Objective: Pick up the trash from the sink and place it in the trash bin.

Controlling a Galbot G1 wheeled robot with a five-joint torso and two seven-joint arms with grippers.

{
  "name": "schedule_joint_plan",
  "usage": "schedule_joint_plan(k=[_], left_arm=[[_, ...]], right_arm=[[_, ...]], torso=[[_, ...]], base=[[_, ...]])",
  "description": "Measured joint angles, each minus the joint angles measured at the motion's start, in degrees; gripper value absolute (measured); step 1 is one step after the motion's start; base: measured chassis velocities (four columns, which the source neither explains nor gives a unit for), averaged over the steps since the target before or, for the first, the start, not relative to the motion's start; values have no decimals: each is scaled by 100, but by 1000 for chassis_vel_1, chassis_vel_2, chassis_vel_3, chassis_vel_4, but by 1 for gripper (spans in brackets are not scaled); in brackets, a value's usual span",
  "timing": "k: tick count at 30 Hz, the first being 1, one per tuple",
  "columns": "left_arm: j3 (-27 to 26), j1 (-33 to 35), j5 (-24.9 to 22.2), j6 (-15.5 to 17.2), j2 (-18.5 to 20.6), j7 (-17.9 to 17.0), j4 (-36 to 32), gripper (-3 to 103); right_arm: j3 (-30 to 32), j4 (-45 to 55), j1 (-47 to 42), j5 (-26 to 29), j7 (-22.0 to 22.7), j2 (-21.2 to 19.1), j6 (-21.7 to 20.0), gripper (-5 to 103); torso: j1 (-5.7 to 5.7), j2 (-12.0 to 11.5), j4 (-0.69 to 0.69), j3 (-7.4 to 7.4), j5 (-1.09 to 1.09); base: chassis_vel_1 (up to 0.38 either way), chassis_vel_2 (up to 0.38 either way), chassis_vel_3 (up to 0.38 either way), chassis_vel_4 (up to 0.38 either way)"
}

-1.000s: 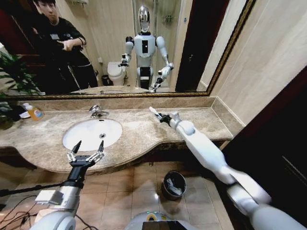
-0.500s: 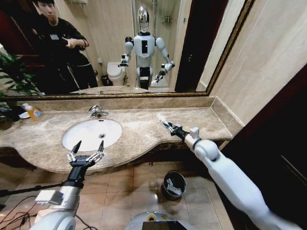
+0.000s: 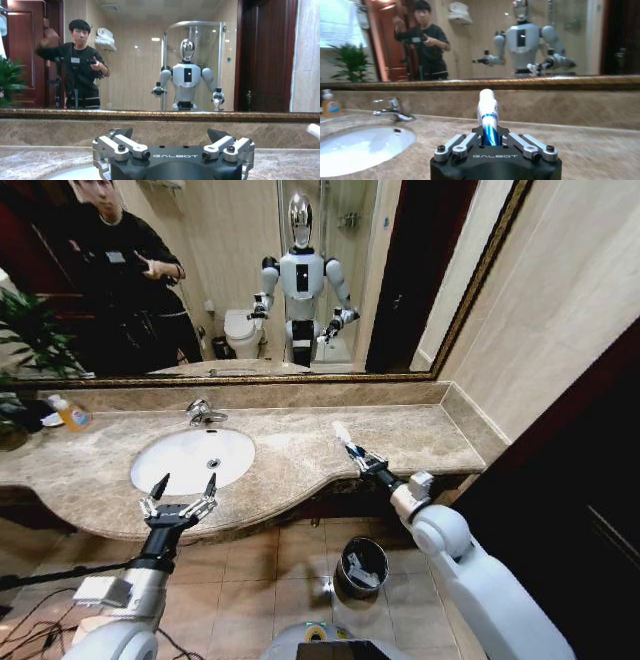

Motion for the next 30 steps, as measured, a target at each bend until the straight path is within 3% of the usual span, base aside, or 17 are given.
schedule_joint_plan(k=[5, 11, 18, 21, 30], left_arm=[[0, 0, 0, 0, -1, 0, 0, 100], [0, 0, 0, 0, -1, 1, 0, 100], [0, 0, 0, 0, -1, 0, 0, 100], [0, 0, 0, 0, -1, 0, 0, 100], [0, 0, 0, 0, -1, 0, 0, 100]], right_arm=[[654, 404, -1011, -183, -187, 258, 193, 16], [1005, 645, -1740, -472, -463, 514, 470, 16], [1284, 758, -2618, -1015, -532, 1166, 986, 16], [1398, 509, -2979, -1357, -570, 1539, 1467, 16], [1399, -322, -3145, -1578, -808, 2080, 2223, 16]], torso=[[0, 0, 0, 0, 0], [0, 0, 0, 0, -1], [0, 0, 0, 0, 0], [0, -1, 1, 0, 0], [0, -1, 1, 0, -1]], base=[[0, 0, 0, 0], [0, 0, 0, 0], [0, 0, 0, 0], [0, 0, 0, 0], [0, 0, 0, 0]])
